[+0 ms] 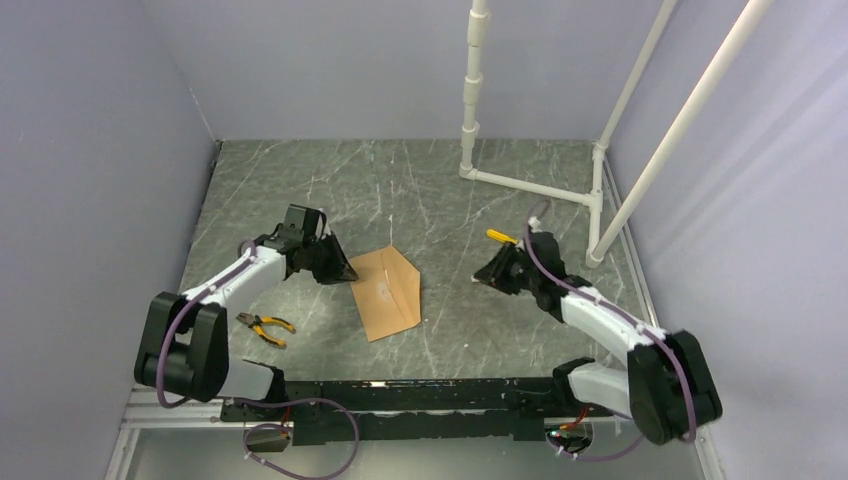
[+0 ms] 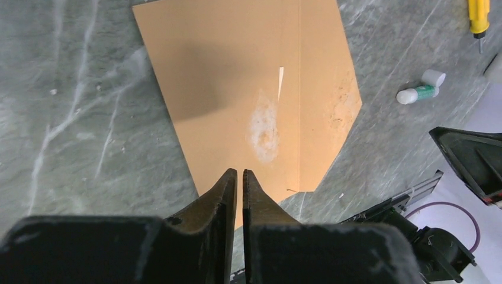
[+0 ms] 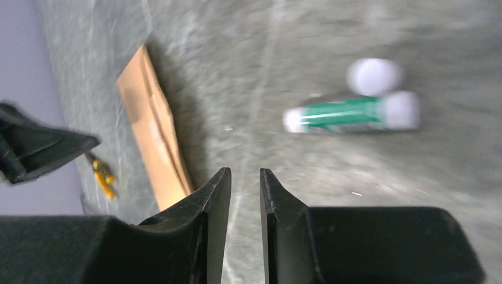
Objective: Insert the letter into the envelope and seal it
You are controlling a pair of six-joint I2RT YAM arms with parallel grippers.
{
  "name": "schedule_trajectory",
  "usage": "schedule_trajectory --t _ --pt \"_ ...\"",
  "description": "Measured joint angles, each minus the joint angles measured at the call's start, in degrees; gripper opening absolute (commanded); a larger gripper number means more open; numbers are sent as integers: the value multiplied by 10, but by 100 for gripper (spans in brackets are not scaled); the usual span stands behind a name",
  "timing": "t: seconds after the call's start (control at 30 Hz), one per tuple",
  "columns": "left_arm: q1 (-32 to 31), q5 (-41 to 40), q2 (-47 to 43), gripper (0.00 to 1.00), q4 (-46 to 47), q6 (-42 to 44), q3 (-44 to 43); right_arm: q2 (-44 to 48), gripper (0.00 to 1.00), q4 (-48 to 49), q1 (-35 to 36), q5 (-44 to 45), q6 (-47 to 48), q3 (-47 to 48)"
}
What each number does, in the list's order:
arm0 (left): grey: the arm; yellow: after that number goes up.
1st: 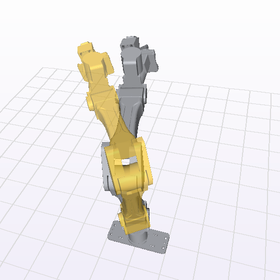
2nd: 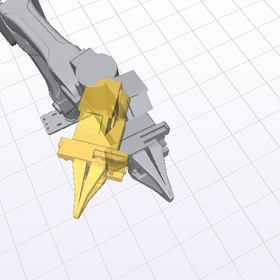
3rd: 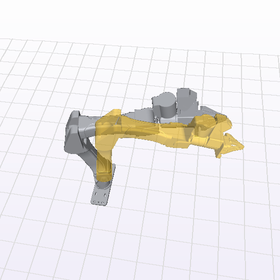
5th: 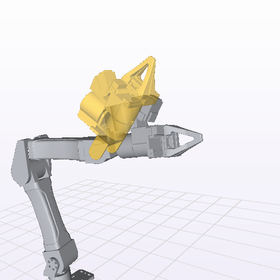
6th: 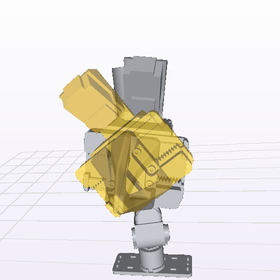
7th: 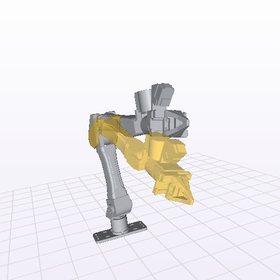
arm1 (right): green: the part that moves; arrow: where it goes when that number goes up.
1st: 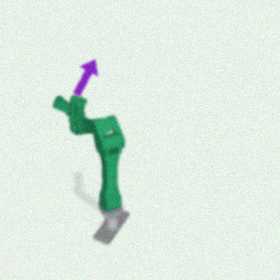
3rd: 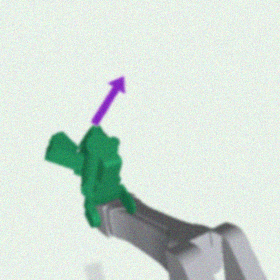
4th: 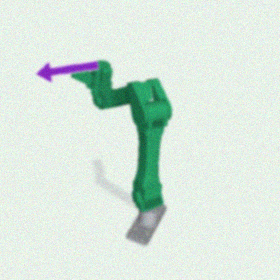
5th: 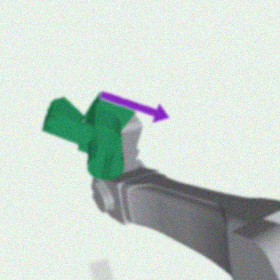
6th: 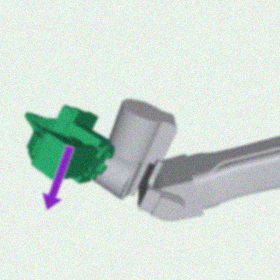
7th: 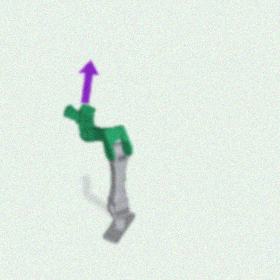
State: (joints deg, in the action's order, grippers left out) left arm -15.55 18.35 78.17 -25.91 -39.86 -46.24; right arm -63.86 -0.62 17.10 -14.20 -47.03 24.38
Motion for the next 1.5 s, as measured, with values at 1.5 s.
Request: schedule_trajectory --t 1.5 --pt "-21 28 113 9 102 -63 35 -459 6 117 237 -163 42 286"
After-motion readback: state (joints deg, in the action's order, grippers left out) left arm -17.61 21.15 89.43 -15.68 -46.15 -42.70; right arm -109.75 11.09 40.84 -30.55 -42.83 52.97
